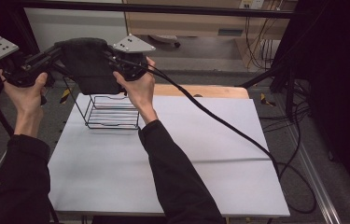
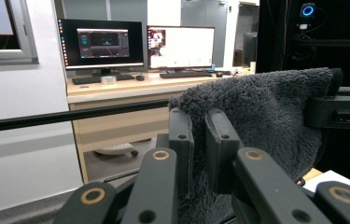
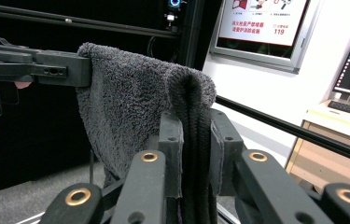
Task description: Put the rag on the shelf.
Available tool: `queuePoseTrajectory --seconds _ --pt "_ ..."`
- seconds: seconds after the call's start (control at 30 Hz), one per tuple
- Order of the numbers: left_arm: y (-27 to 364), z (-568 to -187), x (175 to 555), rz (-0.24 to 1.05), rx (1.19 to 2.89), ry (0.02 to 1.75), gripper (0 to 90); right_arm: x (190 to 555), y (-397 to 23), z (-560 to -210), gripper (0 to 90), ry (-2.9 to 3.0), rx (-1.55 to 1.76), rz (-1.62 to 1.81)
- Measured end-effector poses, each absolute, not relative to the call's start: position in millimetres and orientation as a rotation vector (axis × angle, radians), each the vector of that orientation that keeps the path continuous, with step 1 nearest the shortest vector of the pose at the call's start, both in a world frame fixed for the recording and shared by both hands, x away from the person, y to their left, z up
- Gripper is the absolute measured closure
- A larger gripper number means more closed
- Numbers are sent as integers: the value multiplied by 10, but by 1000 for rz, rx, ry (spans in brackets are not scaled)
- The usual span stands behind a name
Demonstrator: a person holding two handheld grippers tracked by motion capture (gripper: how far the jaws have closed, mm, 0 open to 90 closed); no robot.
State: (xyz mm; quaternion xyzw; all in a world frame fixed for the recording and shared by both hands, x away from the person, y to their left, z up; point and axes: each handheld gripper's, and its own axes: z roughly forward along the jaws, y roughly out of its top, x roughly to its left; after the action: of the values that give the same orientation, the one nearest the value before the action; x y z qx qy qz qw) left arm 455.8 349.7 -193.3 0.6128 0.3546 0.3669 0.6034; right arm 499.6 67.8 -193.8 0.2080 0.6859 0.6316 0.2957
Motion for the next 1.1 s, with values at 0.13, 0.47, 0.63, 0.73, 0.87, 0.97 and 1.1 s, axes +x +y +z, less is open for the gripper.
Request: queuePoseTrajectory --seconds 0.13,0.47,0.63,0.73,0.87,0.97,1.1 --pt "3516 -1975 4520 852 1416 819 819 4948 691 -1962 781 1823 527 1660" --pt "3540 -2047 4454 853 1411 815 820 4877 714 -1991 781 1827 504 1649" --pt "3551 -2073 4430 854 1421 818 820 4853 724 -2006 781 1838 504 1642" --pt "3552 -2093 4410 849 1422 821 819 4839 726 -2010 781 1849 509 1639" --pt "3561 -2115 4384 831 1429 831 818 4820 725 -2013 781 1872 510 1631" --pt "3573 -2127 4361 823 1441 835 818 4803 728 -2018 781 1887 509 1629" --pt "3567 -2145 4338 822 1457 835 817 4775 726 -2032 779 1912 508 1615"
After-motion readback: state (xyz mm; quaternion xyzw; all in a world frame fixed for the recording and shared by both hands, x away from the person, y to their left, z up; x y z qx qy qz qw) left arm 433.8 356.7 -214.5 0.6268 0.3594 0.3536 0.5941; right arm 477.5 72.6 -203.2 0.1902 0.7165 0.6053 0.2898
